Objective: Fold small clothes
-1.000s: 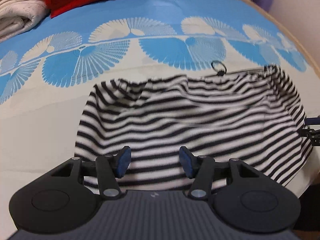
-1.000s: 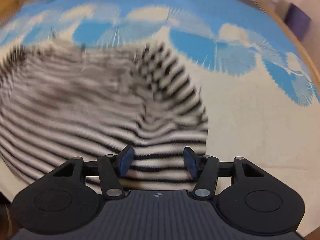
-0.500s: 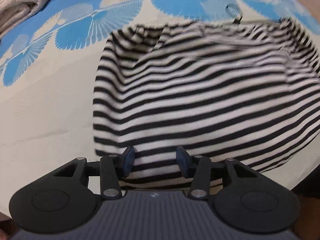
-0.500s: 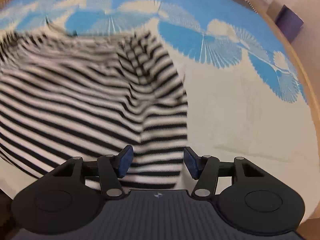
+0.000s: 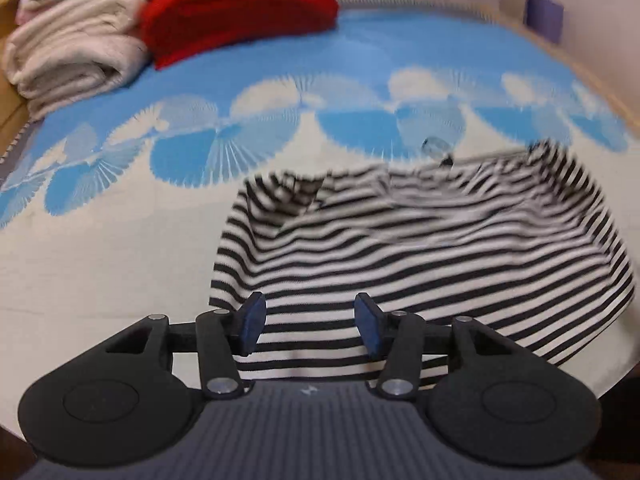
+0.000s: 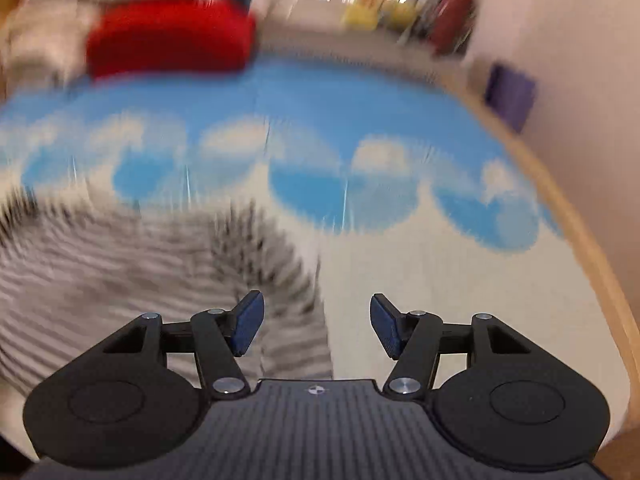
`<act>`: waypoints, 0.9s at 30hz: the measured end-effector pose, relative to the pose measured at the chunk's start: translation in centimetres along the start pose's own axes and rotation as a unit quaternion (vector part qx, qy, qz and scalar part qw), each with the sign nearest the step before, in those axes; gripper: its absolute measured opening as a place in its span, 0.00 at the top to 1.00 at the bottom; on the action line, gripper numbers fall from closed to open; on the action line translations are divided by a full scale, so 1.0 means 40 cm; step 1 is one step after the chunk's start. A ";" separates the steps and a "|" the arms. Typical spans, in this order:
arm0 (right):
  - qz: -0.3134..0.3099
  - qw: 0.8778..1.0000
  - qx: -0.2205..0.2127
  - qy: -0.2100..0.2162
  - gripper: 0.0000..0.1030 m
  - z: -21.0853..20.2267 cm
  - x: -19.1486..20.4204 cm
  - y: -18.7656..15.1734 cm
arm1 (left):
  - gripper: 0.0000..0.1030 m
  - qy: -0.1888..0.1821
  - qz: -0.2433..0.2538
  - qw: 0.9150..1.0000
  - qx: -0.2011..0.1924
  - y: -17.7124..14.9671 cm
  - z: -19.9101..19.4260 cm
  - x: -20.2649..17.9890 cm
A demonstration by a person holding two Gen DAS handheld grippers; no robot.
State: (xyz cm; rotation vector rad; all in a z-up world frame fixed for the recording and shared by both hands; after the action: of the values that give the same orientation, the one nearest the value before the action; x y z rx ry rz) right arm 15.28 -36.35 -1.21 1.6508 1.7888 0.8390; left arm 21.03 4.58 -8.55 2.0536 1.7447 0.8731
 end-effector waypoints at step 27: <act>0.126 0.991 -0.040 -0.003 0.30 -0.100 -0.119 -0.125 | 0.50 -0.028 -0.079 0.996 0.001 -0.141 -0.004 -0.031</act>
State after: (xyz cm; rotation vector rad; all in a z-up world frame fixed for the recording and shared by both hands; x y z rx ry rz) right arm 9.42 -41.64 -2.51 1.8482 1.5422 1.0006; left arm 16.44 4.56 -12.05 1.8903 1.8484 0.7584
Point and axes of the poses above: each gripper's, at about its wrist camera, not at the fingertips, and z roughly the way its jaws point, x to its left, y to its top, the point moved 10 cm from there along z, roughly the way its jaws point, and after that the axes turned 10 degrees about y, right-handed, at the moved point
